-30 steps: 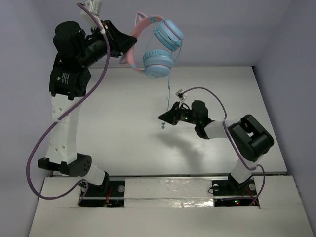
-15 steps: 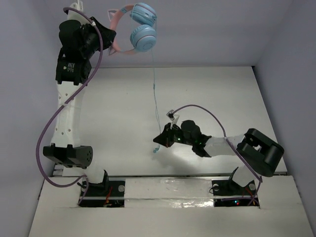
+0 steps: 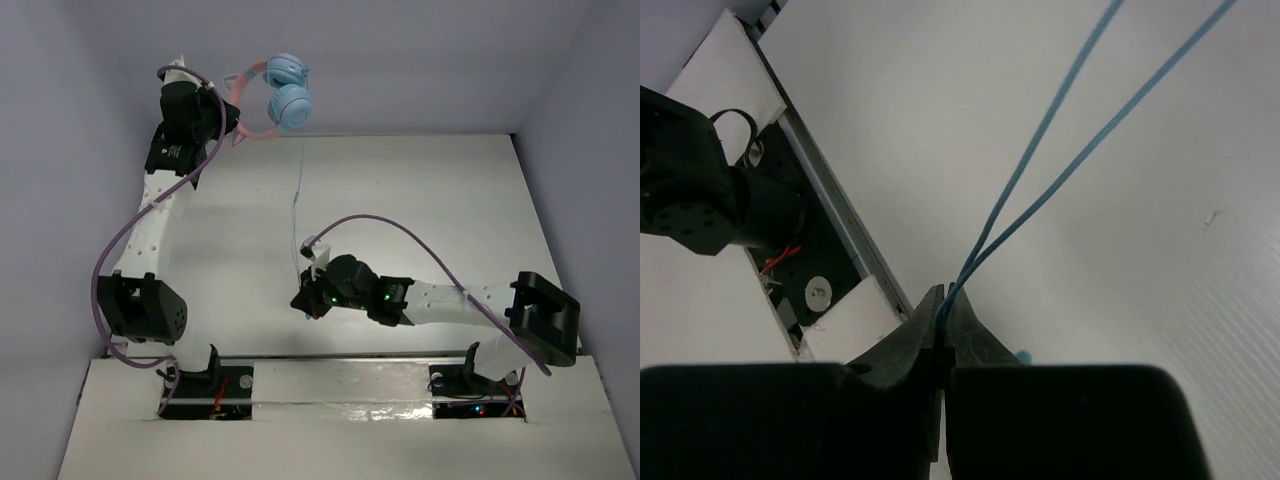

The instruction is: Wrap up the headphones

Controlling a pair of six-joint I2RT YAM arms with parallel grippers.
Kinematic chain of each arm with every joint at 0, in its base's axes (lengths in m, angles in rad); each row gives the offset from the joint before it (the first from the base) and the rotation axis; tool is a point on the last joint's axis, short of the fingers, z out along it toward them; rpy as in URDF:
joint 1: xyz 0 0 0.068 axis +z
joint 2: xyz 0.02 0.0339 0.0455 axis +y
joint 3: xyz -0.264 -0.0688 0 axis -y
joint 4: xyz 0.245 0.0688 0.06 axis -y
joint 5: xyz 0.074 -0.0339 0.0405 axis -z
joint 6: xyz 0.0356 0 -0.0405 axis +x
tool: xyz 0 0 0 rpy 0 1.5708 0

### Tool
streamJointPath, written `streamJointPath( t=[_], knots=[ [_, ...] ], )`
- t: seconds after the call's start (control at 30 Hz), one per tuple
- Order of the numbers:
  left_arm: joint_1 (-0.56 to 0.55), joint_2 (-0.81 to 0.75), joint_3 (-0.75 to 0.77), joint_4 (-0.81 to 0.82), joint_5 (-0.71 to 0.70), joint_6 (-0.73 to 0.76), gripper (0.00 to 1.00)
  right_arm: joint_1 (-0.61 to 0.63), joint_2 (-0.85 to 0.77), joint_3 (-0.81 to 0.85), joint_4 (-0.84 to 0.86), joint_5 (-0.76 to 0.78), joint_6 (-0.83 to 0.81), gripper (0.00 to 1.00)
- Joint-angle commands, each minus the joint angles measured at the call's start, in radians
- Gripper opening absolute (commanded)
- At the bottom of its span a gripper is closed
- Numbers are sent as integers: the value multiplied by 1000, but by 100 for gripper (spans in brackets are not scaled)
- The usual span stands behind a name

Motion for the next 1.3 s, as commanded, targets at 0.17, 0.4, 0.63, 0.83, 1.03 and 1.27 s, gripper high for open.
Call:
streamJointPath(
  t=[0.17, 0.4, 0.63, 0.83, 1.03, 1.27],
  knots=[
    [-76, -126, -272, 272, -96, -25, 0, 101, -66, 302, -430, 167, -112, 0],
    [-200, -143, -483, 366, -254, 8, 0, 130, -71, 578, -746, 201, -190, 0],
    [-281, -145, -611, 427, -283, 50, 0, 130, -80, 787, -959, 303, -267, 0],
    [-335, -169, -717, 473, -277, 53, 0, 130, -49, 922, -1042, 449, -344, 0],
    [-387, -186, -781, 510, -256, 56, 0, 121, -25, 1005, -1021, 515, -422, 0],
    [-406, -240, -861, 533, -184, 59, 0, 52, -34, 994, -938, 614, -512, 0]
  ],
)
